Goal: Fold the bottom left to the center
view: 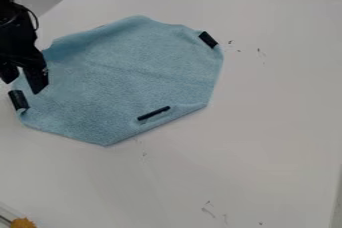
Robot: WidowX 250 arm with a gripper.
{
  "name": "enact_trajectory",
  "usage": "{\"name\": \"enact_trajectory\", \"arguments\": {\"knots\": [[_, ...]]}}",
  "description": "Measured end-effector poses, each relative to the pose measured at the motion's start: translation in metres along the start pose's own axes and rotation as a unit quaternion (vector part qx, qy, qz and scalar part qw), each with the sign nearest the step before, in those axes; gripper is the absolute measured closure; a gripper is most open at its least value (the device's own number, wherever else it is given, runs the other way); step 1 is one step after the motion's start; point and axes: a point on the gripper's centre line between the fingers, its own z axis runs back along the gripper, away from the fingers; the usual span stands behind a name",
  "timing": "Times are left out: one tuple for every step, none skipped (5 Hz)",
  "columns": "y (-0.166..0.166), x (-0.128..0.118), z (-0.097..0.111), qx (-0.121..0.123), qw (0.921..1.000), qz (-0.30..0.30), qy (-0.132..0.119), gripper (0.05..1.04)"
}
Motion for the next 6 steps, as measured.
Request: {"name": "enact_trajectory", "arguments": {"knots": [[-0.002,-0.02,-0.003,0.009,0.9997,0.023,0.003,0.083],[0.002,-0.021,-0.005,0.019,0.9992,0.034,-0.006,0.083],[0.002,-0.02,-0.017,0.015,0.999,0.042,-0.004,0.083],[0.006,-0.018,-0.025,0.02,0.9988,0.046,-0.002,0.083],[0.007,-0.015,-0.03,0.016,0.9986,0.05,-0.006,0.113],[0.009,-0.017,-0.031,0.018,0.9982,0.056,-0.01,0.352]]}}
